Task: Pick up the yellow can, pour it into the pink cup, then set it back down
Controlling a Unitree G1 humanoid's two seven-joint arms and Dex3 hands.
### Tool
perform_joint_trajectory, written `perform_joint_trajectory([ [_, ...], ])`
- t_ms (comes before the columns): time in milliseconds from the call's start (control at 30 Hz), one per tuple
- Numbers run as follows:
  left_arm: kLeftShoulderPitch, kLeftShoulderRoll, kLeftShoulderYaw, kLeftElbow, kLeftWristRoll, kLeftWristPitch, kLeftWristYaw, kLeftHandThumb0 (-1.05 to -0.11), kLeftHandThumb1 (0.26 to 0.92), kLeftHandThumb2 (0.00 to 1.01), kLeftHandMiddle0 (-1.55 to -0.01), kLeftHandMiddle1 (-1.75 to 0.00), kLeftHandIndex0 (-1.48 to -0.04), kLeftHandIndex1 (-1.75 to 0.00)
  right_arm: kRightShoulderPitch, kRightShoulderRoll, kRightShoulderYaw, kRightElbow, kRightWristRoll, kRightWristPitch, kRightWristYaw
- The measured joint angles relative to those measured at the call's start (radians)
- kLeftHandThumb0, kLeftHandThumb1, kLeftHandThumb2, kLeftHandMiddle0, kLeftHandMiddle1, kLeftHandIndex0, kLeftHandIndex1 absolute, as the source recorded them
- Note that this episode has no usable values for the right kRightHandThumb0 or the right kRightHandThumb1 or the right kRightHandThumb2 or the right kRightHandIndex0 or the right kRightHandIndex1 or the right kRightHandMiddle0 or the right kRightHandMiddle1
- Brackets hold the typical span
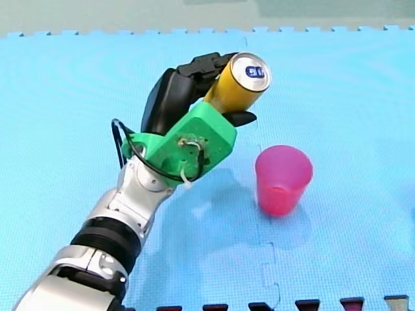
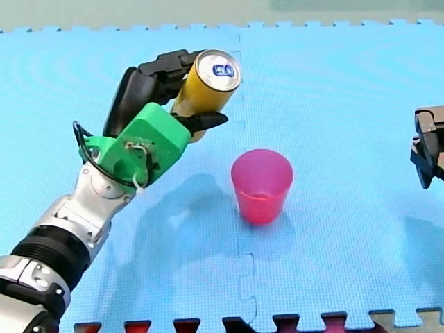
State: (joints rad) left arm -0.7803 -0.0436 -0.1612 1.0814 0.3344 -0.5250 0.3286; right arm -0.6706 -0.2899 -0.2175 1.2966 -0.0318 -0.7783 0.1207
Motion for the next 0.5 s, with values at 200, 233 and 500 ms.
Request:
perform_joint_trajectory([
  [200, -0.010, 0.010, -0.035, 0.007, 0.055, 0.011, 0.045, -0.424, 0.774, 0.00, -1.34, 0.00, -1.20, 0.00, 0.002, 0.000, 0.009, 0.000, -0.014, 0.001, -0.022],
  [233, -0.011, 0.011, -0.039, 0.009, 0.059, 0.011, 0.051, -0.425, 0.774, 0.00, -1.34, 0.00, -1.20, 0.00, 0.003, 0.000, 0.009, 0.000, -0.015, 0.001, -0.023],
  [500, -0.014, 0.029, -0.083, 0.018, 0.121, 0.006, 0.123, -0.422, 0.770, 0.00, -1.34, 0.00, -1.20, 0.00, 0.006, 0.000, 0.016, -0.001, -0.017, 0.001, -0.033],
])
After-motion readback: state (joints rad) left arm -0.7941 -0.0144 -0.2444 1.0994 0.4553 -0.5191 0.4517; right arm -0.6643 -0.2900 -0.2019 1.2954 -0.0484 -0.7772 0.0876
